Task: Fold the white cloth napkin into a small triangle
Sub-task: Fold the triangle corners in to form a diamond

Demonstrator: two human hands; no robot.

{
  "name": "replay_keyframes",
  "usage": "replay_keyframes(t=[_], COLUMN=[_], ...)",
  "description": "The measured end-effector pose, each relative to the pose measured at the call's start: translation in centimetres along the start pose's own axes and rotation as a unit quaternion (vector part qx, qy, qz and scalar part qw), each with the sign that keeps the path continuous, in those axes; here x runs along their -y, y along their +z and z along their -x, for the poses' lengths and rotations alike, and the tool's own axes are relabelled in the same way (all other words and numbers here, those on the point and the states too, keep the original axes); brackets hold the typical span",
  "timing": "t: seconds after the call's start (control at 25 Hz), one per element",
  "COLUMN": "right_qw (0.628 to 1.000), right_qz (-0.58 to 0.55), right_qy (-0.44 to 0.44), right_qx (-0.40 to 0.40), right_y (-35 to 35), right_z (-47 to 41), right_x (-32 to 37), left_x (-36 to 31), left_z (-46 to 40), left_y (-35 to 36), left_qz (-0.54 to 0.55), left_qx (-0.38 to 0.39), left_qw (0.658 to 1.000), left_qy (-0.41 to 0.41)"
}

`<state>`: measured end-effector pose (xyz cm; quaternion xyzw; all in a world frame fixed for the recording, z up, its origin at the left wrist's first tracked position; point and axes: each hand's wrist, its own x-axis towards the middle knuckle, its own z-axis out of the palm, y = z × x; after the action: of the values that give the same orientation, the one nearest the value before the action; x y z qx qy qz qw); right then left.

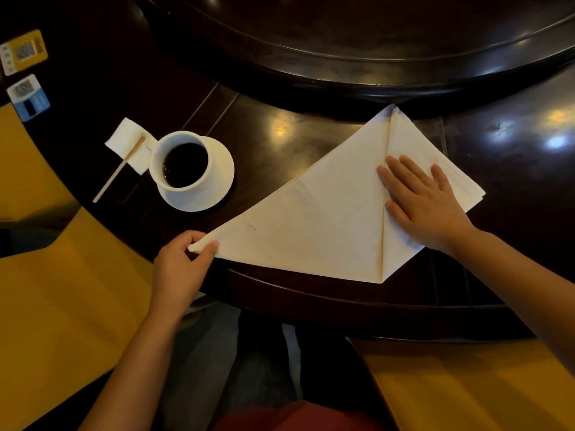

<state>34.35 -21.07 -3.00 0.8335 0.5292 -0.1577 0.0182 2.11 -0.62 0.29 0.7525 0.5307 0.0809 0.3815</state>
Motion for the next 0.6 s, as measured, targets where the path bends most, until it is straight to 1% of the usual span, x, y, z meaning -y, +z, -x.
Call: replay_keyframes(t=[0.16,0.24,0.28,0.36,0.4,0.44,0.48,0.6], right_qw=[0.999,0.997,0.994,0.970,0.955,0.945,0.942,0.946], right_qz=[-0.008,-0.021,-0.058,-0.145,-0.171,-0.184,-0.189,-0.203], right_qy=[0.037,0.051,0.035,-0.060,-0.108,-0.141,-0.157,-0.140], right_qx=[-0.012,-0.046,-0.086,-0.185,-0.219,-0.230,-0.228,-0.209], right_y=[-1.6,-3.2,-4.3,-6.5,-7.3,-7.8,-8.1,-8.0], right_z=[-0.6,-0.9,-0.9,-0.5,-0.1,0.2,0.4,0.6], right_x=[1.1,2.6,3.9,7.6,9.5,11.2,12.3,12.7], left_x=[-3.3,-5.7,-6.9,-9.3,-10.5,-11.5,-12.4,-14.0], left_z=[0.0,0.1,0.2,0.5,0.7,0.9,1.2,1.6], left_y=[-1.0,-1.1,-1.0,-0.2,0.4,0.9,1.5,2.7], left_qz=[0.116,0.188,0.223,0.269,0.286,0.303,0.322,0.379], left_qx=[0.022,0.039,0.053,0.090,0.111,0.133,0.153,0.181], left_qw=[0.993,0.981,0.973,0.958,0.951,0.942,0.933,0.902], left_qy=[-0.022,-0.031,-0.033,-0.041,-0.047,-0.053,-0.057,-0.100])
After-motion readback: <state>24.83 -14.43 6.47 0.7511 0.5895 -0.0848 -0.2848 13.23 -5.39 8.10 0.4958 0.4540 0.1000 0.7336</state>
